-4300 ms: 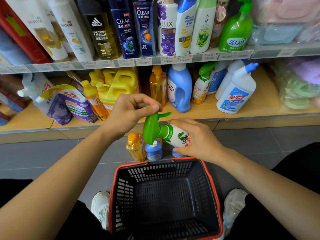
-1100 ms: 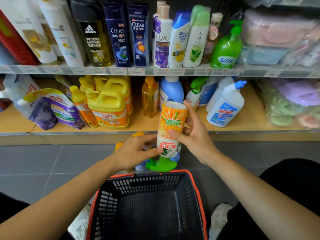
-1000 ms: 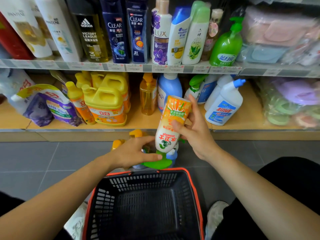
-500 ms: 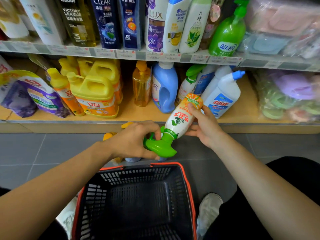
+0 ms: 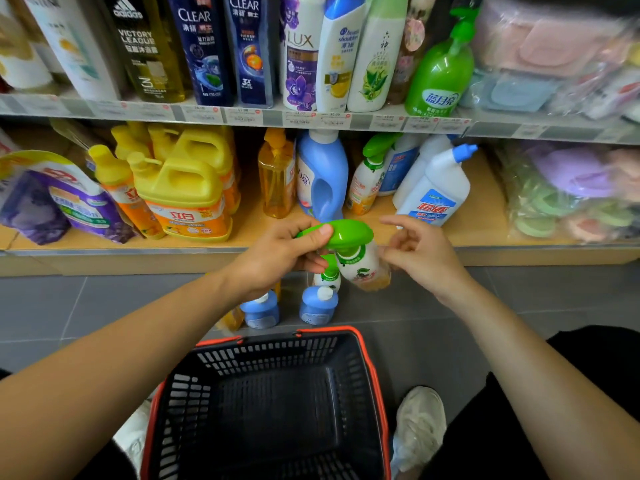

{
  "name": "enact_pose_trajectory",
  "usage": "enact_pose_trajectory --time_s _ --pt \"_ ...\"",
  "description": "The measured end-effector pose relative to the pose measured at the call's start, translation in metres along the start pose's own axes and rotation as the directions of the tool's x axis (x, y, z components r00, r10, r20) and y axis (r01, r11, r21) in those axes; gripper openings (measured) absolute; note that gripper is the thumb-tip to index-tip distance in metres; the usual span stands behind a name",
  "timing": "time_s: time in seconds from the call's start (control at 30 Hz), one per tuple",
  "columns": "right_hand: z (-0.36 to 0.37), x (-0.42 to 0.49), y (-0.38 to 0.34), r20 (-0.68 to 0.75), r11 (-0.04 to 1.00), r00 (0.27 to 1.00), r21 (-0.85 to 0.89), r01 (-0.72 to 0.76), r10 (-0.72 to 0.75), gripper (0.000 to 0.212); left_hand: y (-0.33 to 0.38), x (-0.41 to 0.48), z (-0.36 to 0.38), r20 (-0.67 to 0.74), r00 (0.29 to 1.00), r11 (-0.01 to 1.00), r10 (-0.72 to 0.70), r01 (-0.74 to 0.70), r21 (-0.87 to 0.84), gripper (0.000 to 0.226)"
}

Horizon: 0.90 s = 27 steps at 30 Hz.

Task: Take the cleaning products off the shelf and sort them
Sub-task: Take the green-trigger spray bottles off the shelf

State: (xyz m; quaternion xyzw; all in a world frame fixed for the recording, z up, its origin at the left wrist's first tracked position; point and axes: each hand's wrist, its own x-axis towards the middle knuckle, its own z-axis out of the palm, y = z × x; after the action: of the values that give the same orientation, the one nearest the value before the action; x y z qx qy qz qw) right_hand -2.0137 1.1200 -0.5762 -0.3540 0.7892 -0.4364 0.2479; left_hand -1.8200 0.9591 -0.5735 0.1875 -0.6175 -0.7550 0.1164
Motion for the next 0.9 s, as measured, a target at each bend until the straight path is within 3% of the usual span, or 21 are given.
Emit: enact_pose_trajectory --time_s 0.1,0.17,0.33,0.47,0.53,0.63,0.77,0.9 --pt "0.002 -0.018 -0.011 0.224 0.98 0.954 0.061 0.19 -0.199 0.06 -0.014 0.007 0.012 0.018 0.998 0.998 -0.057 0.057 0.013 0.027" --pt "0.006 -0.02 -0.01 0.232 0.972 0.945 0.009 0.235 -0.231 0.054 -0.025 0.012 0.021 0.04 0.995 0.995 -0.096 0.094 0.032 0.028" --pt "-0.002 -0.011 0.012 0.244 0.971 0.967 -0.2 0.131 -0.08 0.037 -0.05 0.034 0.024 0.04 0.984 0.963 -0.172 0.16 0.218 0.034" --pt "0.002 -0.003 0.033 0.229 0.919 0.973 -0.386 0.074 0.018 0.034 -0.064 0.05 -0.002 -0.074 0.994 0.901 -0.081 0.105 0.42 0.013" --pt "0.008 0.004 0.043 0.198 0.893 0.978 -0.449 0.034 0.062 0.035 -0.077 0.059 -0.016 -0.092 0.995 0.801 -0.036 0.084 0.593 0.009" --pt "0.018 0.014 0.064 0.15 0.849 0.978 -0.526 -0.045 0.145 0.033 -0.103 0.071 -0.02 -0.132 0.991 0.596 -0.036 0.127 0.793 0.034" --pt "0.036 0.019 0.093 0.026 0.819 0.965 -0.534 -0.208 0.262 0.038 -0.145 0.084 -0.007 -0.066 0.997 0.322 0.034 0.051 0.945 0.067" --pt "0.049 0.026 0.116 -0.088 0.792 0.924 -0.489 -0.366 0.372 0.046 -0.182 0.098 0.006 -0.084 0.992 0.303 0.097 0.051 0.952 0.074"
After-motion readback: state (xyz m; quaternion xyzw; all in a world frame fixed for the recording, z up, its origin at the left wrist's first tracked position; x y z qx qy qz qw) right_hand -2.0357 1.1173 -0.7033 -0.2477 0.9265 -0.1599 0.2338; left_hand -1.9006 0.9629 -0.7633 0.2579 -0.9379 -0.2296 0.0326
